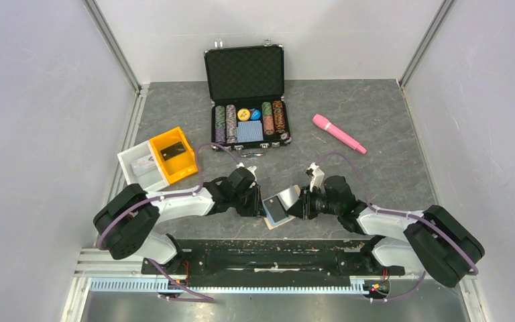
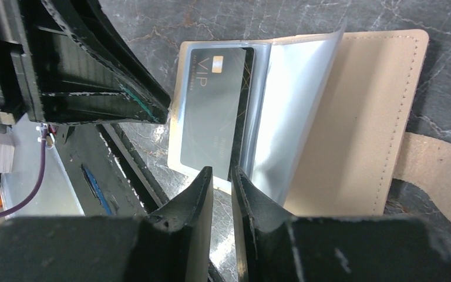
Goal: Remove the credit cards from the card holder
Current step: Remove the credit card from the card holder.
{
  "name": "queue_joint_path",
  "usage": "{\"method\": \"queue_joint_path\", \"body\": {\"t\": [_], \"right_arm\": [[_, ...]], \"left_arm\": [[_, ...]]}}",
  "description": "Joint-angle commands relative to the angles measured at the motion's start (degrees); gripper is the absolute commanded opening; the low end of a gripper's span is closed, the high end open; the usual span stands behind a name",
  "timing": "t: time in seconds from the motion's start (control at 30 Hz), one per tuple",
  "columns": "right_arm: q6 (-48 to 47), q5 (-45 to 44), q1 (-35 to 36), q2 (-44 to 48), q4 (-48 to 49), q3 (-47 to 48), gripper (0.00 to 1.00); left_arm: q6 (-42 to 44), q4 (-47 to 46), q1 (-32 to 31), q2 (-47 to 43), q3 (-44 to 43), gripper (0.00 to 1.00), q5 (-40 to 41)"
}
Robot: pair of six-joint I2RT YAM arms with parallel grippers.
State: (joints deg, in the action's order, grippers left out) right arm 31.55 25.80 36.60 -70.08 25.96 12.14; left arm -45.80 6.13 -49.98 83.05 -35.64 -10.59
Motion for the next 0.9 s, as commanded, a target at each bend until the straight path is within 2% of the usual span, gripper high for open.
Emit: {"method": "queue_joint_path", "body": {"t": [0.0,0.17,0.63,0.77,0.87], "right_arm": [[-1.4,-0.7,0.1,-1.9,0.4,2.4,0.19],[-0.9,0.0,0.1,-4.3,2.5,2.4,0.18],[-0.1,1.3,0.1,-6.3,4.8,1.6,0.22],[0.4,2.0,0.1,-6.8,5.7,1.7,0.17],[0.3,1.7,0.1,-6.3,5.6,1.6,0.06]], "left_arm": [[-2.1,-1.6,-0.2,-1.1,-1.5,0.25,-0.3],[-2.2,-3.5,-0.2,0.8,-2.3,0.13,-2.0],[-2.3,-7.5,-0.2,5.8,-1.1,0.13,-2.0],[-2.3,-7.6,-0.2,6.2,-1.0,0.14,-2.1],[-2.2,-7.4,-0.2,6.2,-1.1,0.14,-1.9]]}}
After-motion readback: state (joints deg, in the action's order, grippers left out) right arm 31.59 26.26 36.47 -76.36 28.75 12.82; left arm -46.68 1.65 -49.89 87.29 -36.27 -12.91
